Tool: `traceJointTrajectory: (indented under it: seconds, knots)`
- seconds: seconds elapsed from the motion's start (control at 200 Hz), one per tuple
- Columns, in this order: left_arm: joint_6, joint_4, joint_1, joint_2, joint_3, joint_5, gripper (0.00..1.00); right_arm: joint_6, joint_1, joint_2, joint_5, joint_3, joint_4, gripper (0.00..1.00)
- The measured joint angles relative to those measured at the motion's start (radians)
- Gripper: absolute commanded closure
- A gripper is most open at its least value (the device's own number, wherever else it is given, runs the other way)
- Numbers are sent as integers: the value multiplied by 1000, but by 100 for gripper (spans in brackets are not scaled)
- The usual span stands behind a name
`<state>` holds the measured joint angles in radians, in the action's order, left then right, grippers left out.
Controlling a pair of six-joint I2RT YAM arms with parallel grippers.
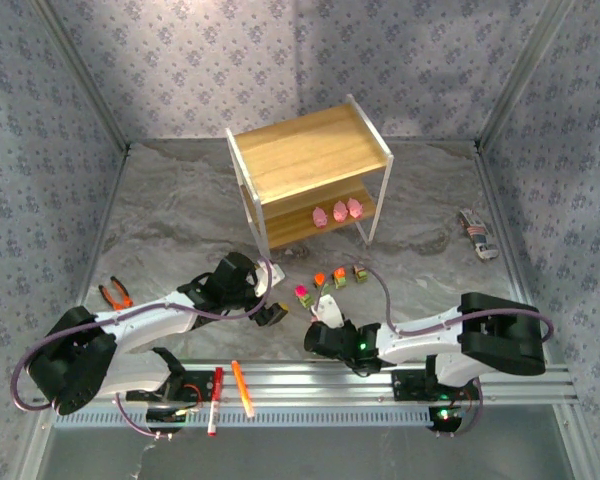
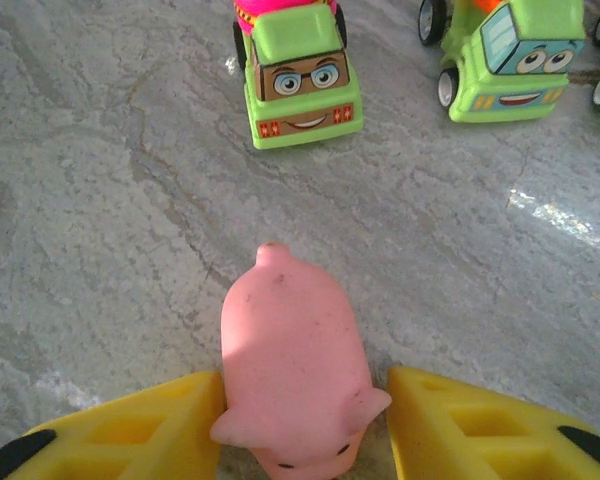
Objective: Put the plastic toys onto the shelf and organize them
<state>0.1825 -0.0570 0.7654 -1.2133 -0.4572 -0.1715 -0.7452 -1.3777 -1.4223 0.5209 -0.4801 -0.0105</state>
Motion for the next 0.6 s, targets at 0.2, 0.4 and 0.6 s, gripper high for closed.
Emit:
traceJointTrajectory:
  seconds: [0.2, 0.4, 0.6]
  knots:
    - [0, 0, 0, 0, 0, 0, 0, -4, -14, -8, 27, 5, 15, 62]
    - [0, 0, -1, 0, 0, 0, 0, -4, -23, -13, 37, 5, 23, 69]
    - [0, 0, -1, 0, 0, 0, 0, -3, -27, -14, 41, 5, 26, 71]
